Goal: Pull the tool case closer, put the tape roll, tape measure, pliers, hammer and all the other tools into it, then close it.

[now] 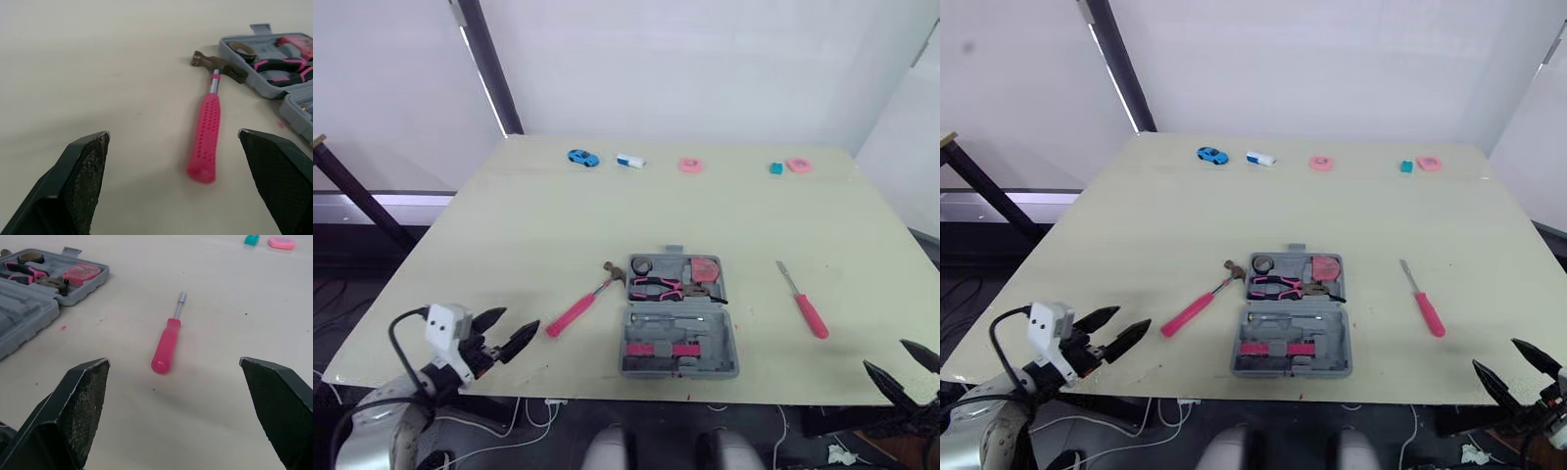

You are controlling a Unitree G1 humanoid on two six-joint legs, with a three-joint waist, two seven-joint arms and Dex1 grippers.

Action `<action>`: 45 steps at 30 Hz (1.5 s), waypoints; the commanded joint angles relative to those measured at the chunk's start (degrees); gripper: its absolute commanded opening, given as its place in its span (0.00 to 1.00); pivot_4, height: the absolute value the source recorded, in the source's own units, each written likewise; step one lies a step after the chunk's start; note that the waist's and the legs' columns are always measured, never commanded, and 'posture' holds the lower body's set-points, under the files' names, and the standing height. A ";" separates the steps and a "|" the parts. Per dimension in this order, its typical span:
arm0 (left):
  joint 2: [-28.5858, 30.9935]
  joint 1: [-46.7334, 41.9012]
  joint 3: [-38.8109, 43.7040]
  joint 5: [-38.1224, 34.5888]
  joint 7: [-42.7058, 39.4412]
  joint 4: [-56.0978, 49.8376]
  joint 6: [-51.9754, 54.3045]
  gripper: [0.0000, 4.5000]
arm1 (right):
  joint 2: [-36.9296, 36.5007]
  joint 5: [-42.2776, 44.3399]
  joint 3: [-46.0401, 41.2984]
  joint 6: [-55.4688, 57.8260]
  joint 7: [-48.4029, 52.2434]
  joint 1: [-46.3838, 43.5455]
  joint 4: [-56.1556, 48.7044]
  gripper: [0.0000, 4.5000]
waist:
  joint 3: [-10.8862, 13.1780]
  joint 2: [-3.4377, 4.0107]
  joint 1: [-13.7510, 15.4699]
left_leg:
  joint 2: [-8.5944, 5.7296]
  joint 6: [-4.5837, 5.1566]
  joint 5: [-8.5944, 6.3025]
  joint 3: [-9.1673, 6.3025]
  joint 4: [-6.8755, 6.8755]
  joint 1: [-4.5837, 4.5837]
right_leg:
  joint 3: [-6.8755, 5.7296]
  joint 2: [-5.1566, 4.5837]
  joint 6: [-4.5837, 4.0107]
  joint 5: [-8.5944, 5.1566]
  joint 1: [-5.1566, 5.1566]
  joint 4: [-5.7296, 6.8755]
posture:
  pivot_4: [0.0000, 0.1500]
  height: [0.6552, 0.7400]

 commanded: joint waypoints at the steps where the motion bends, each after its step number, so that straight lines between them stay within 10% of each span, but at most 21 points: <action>1: 1.10 -3.88 -3.57 1.29 -0.51 0.71 -0.05 0.99 | -2.18 2.46 1.93 3.60 1.12 -1.26 -7.95 1.00 | -0.01 0.01 0.01 | 0.00 0.02 0.01 0.00 -0.01 0.01 | 0.01 0.02 0.00 0.00 0.00 0.01 | 1.00 0.99; 26: -1.83 -37.54 -28.51 17.15 -9.35 34.14 -2.21 0.99 | -6.73 4.21 17.32 14.19 3.87 -17.82 -21.46 1.00 | 0.06 -0.13 0.15 | -0.25 0.31 0.18 0.09 -0.30 -0.06 | -0.01 0.36 -0.23 0.15 0.13 -0.24 | 1.00 0.99; 40: -6.51 -44.63 -29.43 22.78 -5.65 45.73 -5.24 0.99 | -6.55 3.79 16.98 14.05 3.53 -17.83 -21.71 1.00 | 0.02 -0.10 0.78 | -0.32 0.32 0.20 -0.06 -0.10 0.02 | -0.07 0.35 -0.09 0.08 0.36 -0.15 | 1.00 0.99; 45: -6.50 -43.69 -29.29 23.12 -5.65 44.24 -4.77 0.62 | -6.11 3.32 17.32 13.70 3.26 -18.02 -21.46 1.00 | 0.02 -0.10 0.46 | -0.31 0.32 0.20 -0.07 -0.05 0.03 | -0.07 0.36 -0.08 0.07 0.35 -0.08 | 1.00 0.99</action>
